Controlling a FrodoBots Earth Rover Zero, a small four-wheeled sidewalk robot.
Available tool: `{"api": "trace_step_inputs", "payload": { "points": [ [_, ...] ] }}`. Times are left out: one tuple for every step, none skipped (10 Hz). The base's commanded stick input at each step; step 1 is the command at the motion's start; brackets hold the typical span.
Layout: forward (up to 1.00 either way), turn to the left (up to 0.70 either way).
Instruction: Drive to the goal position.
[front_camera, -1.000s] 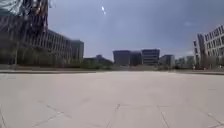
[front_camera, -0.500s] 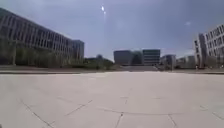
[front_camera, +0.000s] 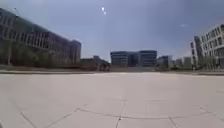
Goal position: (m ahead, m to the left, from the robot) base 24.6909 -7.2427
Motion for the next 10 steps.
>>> {"api": "trace_step_inputs", "payload": {
  "points": [
    [0.70, -0.35],
    [0.70, -0.35],
    [0.70, -0.35],
    [0.70, -0.35],
    [0.70, -0.35],
    [0.70, -0.23],
    [0.70, -0.05],
    [0.70, 0.00],
    [0.70, 0.00],
    [0.70, 0.00]
  ]
}}
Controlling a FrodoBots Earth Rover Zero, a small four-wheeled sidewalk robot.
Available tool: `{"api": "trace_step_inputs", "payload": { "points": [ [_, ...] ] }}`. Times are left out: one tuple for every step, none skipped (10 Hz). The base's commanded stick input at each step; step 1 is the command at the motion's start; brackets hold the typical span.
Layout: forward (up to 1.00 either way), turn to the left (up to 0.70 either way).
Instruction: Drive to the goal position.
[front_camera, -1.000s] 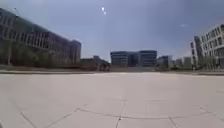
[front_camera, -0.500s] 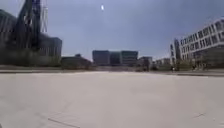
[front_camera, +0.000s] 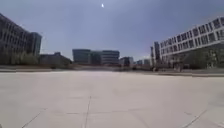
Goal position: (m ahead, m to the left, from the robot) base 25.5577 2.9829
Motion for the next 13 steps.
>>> {"api": "trace_step_inputs", "payload": {
  "points": [
    [0.70, 0.00],
    [0.70, 0.00],
    [0.70, 0.00],
    [0.70, 0.00],
    [0.70, 0.00],
    [0.70, 0.00],
    [0.70, 0.00],
    [0.70, 0.00],
    [0.70, 0.00],
    [0.70, 0.00],
    [0.70, 0.22],
    [0.70, 0.35],
    [0.70, 0.06]
  ]
}}
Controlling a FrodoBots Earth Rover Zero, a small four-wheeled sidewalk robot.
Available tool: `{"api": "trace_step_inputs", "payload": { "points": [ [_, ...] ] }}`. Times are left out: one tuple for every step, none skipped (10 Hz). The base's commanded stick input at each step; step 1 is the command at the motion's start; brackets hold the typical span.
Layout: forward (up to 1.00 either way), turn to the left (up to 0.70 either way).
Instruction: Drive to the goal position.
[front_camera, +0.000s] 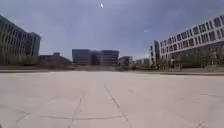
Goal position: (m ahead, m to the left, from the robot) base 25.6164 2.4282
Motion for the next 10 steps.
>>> {"api": "trace_step_inputs", "payload": {
  "points": [
    [0.70, 0.00],
    [0.70, 0.00],
    [0.70, 0.00],
    [0.70, 0.00],
    [0.70, 0.00],
    [0.70, 0.00],
    [0.70, 0.00],
    [0.70, 0.00],
    [0.70, 0.00],
    [0.70, 0.00]
  ]
}}
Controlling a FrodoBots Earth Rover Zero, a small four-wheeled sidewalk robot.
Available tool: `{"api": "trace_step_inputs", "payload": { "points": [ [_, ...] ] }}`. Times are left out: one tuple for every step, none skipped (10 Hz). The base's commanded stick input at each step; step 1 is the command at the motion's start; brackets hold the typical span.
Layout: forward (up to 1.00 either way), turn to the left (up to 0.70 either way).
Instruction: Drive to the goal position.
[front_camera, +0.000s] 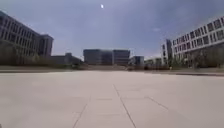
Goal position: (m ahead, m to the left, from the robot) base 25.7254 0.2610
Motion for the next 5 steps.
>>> {"api": "trace_step_inputs", "payload": {
  "points": [
    [0.70, 0.00],
    [0.70, 0.00],
    [0.70, 0.00],
    [0.70, 0.00],
    [0.70, 0.00]
  ]
}}
